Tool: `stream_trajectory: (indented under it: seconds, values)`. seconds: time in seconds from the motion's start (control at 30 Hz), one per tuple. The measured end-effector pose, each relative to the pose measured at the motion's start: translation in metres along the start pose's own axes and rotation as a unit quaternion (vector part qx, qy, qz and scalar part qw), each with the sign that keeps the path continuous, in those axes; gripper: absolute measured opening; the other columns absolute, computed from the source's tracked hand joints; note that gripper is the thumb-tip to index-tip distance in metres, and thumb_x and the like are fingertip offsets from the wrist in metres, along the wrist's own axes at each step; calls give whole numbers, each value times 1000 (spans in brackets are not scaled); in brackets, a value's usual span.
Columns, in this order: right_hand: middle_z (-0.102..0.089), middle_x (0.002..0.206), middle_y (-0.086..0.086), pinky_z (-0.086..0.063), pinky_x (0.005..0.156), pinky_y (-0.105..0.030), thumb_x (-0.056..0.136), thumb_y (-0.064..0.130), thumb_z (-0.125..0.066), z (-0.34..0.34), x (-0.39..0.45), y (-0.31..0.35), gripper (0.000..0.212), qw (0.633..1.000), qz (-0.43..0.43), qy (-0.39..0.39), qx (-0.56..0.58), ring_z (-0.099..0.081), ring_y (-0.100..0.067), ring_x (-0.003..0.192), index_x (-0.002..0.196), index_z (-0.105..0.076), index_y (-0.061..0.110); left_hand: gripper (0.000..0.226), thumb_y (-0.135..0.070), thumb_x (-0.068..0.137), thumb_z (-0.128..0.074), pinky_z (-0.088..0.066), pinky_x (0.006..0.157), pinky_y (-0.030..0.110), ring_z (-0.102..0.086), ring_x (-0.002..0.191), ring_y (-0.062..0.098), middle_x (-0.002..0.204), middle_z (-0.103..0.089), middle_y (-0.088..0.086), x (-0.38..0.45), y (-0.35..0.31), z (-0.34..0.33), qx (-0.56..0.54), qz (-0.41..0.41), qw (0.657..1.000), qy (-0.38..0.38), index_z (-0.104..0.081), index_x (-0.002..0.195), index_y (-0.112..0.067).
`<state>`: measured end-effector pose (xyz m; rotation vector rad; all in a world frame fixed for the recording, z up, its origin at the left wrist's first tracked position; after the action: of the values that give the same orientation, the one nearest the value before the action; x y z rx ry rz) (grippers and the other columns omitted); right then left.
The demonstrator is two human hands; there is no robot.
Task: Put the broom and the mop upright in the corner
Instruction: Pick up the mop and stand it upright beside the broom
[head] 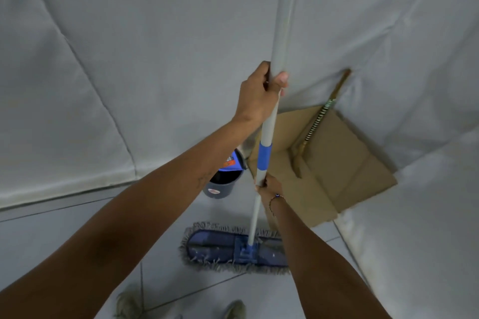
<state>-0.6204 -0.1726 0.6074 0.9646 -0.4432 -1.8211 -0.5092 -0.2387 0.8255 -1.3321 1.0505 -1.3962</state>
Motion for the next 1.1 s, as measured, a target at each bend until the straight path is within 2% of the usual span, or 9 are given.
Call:
stream_trajectory:
  seconds: [0.03,0.2,0.4,0.53,0.77,0.9,1.0,1.1]
  values:
    - [-63,102,-18,-45,82,-35,86,8,-60,12,3,-6,18,1000,3,6,4,-58,-29,102,103,-58,1,13,-27,93,-54,-57,76,32,-72,81,25,83,-69,-2,2,-3,-13,-2,1,1000,-4,-55,90,-14]
    - [-65,116,-19,-49,93,-40,84,12,-66,67,28,-27,36,999,28,21,-7,-59,-32,111,116,-59,-2,13,-28,93,-55,-56,74,27,-72,81,24,86,-70,1,16,-15,-74,6,-1,1000,-22,-56,92,-15]
    - [-63,121,-19,-47,100,-42,87,7,-62,101,82,-37,34,999,20,20,24,-56,-34,115,119,-57,-2,18,-29,90,-59,-58,84,44,-71,84,29,95,-72,14,60,-2,-121,-10,24,999,-39,-57,94,-12]
    - [-60,125,-18,-45,103,-41,88,6,-61,119,127,-37,36,998,-11,8,63,-54,-32,120,123,-56,-2,18,-29,88,-62,-58,85,46,-71,85,30,96,-71,13,101,12,-146,-24,32,999,-29,-57,95,-12]
    - [-61,124,-20,-45,102,-42,89,5,-59,162,215,-28,33,997,-38,6,67,-54,-33,119,121,-57,-2,15,-28,86,-64,-57,82,47,-68,85,37,99,-69,15,183,36,-196,-24,31,999,8,-55,90,-17]
    - [-59,127,-18,-45,100,-40,91,11,-58,186,252,-29,35,996,-70,8,57,-54,-33,120,124,-54,-1,18,-29,86,-64,-57,81,49,-67,85,38,98,-68,17,218,47,-223,-15,25,999,22,-55,92,-14]
    - [-57,130,-18,-44,105,-42,91,8,-57,200,283,-36,36,994,-79,11,71,-52,-32,122,125,-53,-1,20,-31,86,-64,-57,80,48,-67,87,36,97,-68,16,244,59,-242,14,24,999,36,-56,93,-14]
    - [-59,127,-19,-45,103,-42,90,5,-58,214,322,-48,33,994,-63,12,85,-54,-33,120,122,-57,-1,27,-30,85,-66,-57,83,49,-69,88,34,100,-69,15,272,73,-261,39,31,998,35,-57,98,-8]
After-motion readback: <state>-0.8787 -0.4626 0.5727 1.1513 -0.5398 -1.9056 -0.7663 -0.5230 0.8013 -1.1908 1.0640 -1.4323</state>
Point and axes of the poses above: each hand's wrist, its own x-axis towards the middle knuckle, its own z-axis out of the back of the hand, y = z × x, the point moved 1 cm from there along x, towards the middle knuckle
